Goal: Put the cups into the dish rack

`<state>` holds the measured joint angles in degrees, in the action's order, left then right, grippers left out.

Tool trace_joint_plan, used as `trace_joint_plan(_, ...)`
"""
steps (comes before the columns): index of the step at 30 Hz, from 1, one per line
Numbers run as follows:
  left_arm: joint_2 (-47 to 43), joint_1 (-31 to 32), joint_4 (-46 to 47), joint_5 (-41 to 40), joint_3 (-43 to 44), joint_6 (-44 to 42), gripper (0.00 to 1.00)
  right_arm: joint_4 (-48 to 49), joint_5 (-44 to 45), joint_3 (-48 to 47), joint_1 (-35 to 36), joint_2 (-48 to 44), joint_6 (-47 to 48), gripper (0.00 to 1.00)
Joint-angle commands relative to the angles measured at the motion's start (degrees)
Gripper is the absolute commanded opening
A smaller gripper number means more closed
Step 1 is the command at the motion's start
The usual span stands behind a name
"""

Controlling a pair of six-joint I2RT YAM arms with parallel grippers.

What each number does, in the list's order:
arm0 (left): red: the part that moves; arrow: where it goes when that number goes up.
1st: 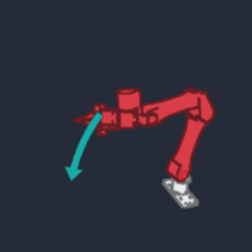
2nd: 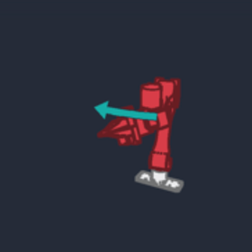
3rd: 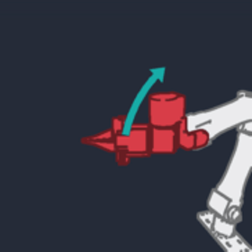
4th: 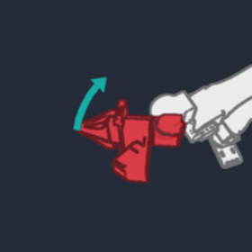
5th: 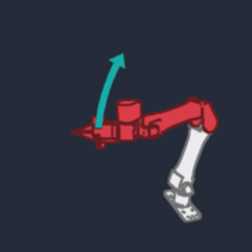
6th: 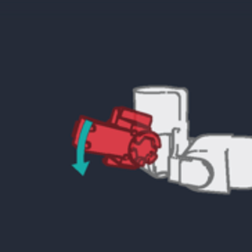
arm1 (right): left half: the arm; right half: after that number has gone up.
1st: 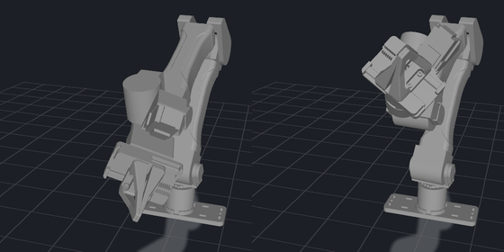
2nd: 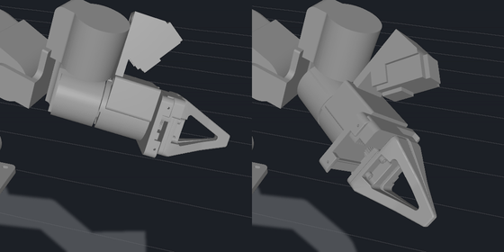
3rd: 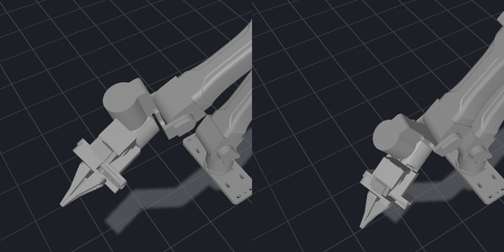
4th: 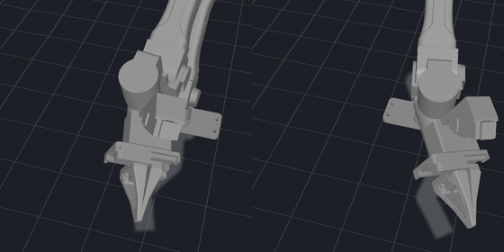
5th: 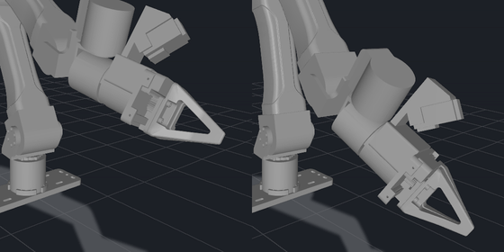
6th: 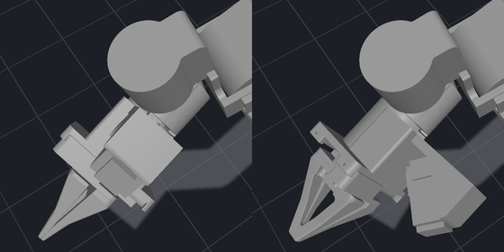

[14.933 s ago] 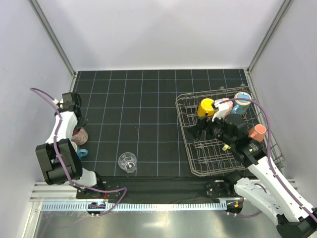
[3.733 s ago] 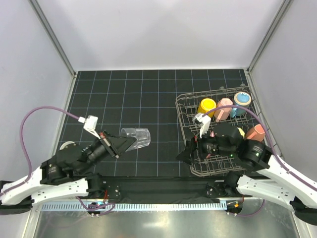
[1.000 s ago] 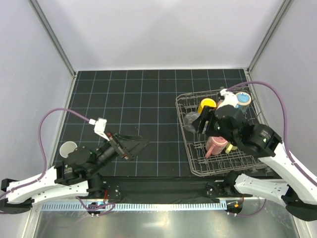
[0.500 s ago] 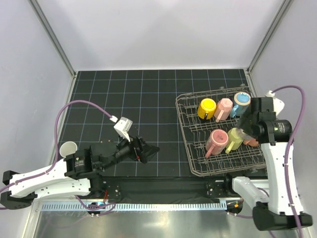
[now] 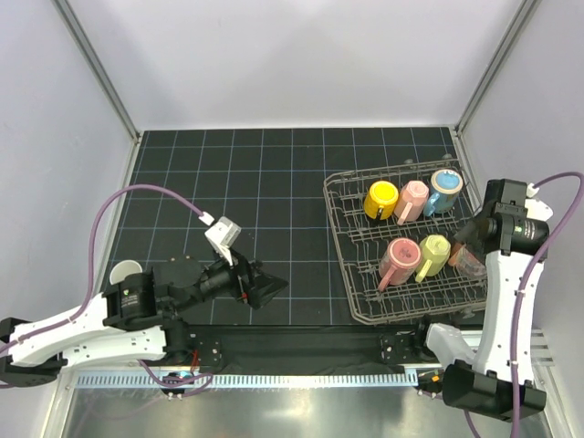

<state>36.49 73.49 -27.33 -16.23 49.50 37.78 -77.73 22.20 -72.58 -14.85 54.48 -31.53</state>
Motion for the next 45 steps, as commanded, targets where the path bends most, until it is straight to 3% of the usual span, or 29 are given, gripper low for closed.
trace_joint_plan(1,-1.9,0.1,-1.0,2.3,1.6,-1.8,0.91,-1.5,-4.3,1.6,-3.3,1.1,-2.9,0.04)
trace_joint_plan(5,-2.7,0.1,-2.2,3.1,1.8,-1.7,0.91,-0.7,-8.3,4.0,-6.2,1.9,-3.4,0.04)
trace_joint_plan(11,-3.3,0.1,-1.8,4.4,0.4,0.0,0.92,-0.5,-6.0,8.2,-7.6,2.3,-4.0,0.04)
trace_joint_plan(14,-3.4,0.1,-0.7,4.2,-0.4,0.4,0.92,1.4,-2.5,10.0,-8.7,2.6,-4.1,0.04)
trace_joint_plan(19,-2.6,0.1,-0.4,4.5,0.1,0.0,0.92,6.2,-7.1,12.8,-13.2,5.4,-2.8,0.04)
trace_joint_plan(38,-2.4,0.1,-2.2,3.5,0.9,1.7,0.92,19.7,-8.8,18.1,-18.5,13.3,-3.8,0.04)
trace_joint_plan(45,-1.6,0.1,-1.8,3.9,0.8,1.9,0.92,23.4,-9.5,23.2,-20.6,13.5,-4.3,0.19)
